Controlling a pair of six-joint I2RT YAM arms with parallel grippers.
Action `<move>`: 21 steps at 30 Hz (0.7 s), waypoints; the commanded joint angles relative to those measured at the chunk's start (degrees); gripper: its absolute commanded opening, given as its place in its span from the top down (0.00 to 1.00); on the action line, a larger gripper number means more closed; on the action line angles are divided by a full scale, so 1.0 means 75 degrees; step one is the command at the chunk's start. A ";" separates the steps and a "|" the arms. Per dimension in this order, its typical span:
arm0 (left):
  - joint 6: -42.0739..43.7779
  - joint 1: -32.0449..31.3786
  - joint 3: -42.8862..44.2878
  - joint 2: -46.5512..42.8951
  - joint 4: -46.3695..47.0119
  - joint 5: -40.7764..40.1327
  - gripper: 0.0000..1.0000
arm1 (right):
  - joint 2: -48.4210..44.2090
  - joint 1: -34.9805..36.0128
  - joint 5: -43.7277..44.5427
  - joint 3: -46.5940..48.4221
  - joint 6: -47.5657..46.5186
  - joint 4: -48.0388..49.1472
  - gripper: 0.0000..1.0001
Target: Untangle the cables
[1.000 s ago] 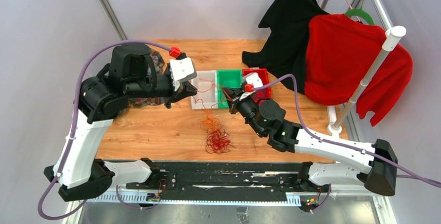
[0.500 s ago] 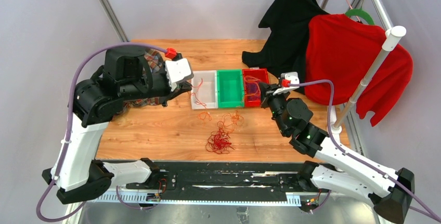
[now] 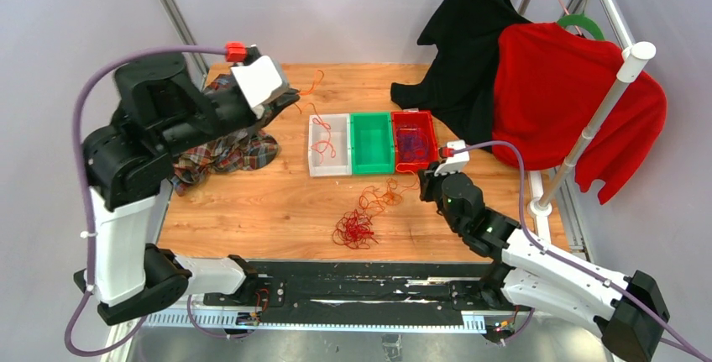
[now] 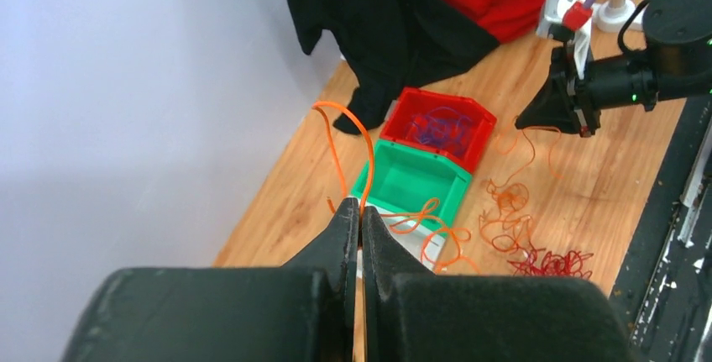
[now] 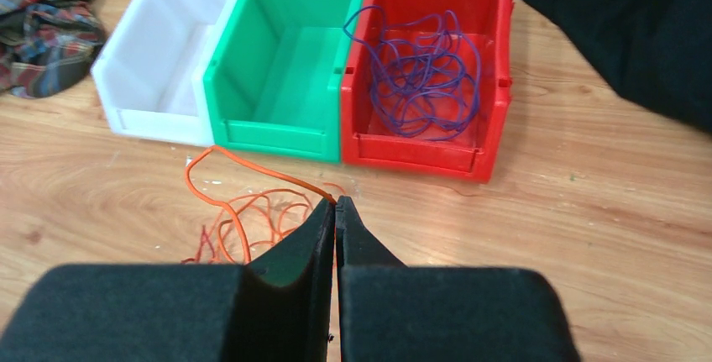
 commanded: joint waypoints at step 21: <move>0.0354 -0.0043 -0.3648 0.3139 0.4897 -0.1015 1.00 | -0.1742 -0.0088 -0.0189 0.0173 0.0572 -0.0736 0.99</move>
